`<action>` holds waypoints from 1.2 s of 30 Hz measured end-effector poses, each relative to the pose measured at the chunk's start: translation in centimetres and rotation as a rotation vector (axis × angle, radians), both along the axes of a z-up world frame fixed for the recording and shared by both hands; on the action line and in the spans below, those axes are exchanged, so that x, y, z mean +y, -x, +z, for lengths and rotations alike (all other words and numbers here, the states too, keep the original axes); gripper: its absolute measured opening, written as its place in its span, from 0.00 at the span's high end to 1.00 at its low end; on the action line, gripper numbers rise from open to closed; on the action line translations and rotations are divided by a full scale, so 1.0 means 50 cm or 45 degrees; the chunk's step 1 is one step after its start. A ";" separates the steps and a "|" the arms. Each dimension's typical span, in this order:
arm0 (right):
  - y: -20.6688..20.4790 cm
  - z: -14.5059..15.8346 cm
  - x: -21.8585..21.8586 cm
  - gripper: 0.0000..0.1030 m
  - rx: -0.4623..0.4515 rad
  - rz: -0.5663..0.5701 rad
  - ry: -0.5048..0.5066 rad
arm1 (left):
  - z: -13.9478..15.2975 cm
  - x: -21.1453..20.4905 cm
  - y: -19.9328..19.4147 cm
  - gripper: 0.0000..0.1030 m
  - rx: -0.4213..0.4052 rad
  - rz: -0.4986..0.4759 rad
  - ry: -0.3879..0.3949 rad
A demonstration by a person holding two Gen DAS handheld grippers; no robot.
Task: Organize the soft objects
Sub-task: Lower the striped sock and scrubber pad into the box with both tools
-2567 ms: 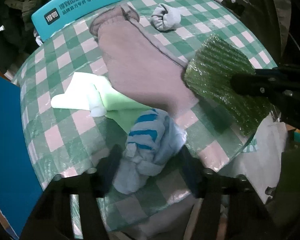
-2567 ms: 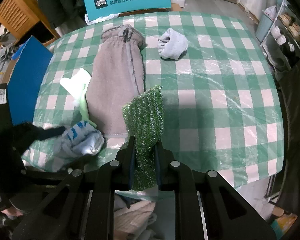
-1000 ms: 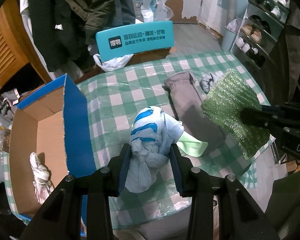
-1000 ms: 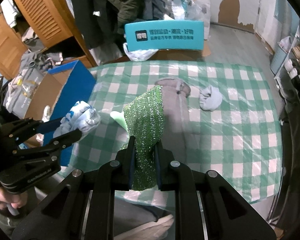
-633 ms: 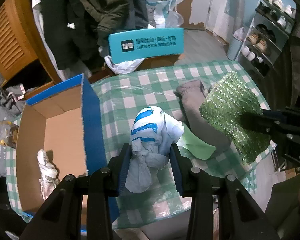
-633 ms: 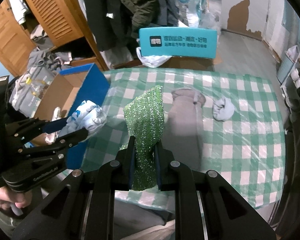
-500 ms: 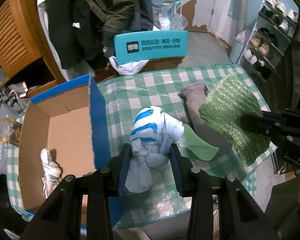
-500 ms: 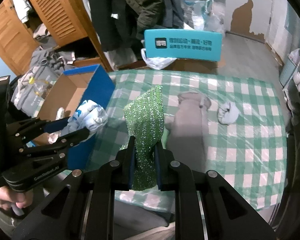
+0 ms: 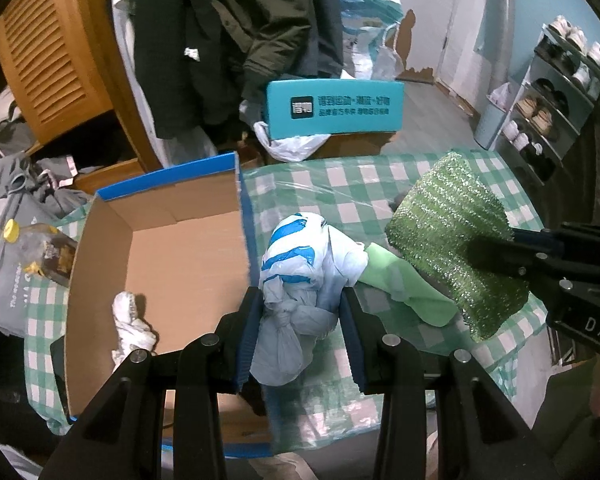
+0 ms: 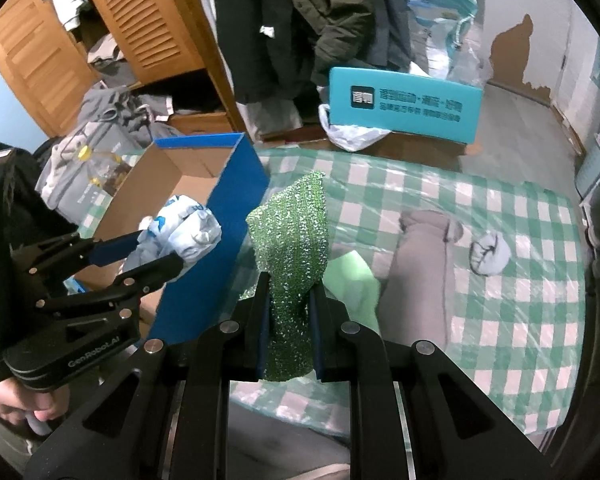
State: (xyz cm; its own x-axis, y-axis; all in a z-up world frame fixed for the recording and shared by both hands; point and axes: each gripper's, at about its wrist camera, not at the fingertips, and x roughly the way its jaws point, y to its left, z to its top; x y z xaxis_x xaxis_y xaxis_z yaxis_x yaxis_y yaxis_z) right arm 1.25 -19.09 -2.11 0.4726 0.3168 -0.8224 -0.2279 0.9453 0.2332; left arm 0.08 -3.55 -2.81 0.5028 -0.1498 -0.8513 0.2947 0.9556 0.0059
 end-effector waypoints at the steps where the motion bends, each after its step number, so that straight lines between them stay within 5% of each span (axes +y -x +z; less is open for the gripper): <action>1: -0.002 0.001 0.006 0.86 -0.002 0.005 0.000 | 0.001 0.006 0.000 0.62 -0.003 0.005 -0.001; 36: -0.066 0.019 0.254 0.86 -0.004 0.223 0.030 | 0.011 0.226 -0.015 0.62 -0.032 0.240 0.036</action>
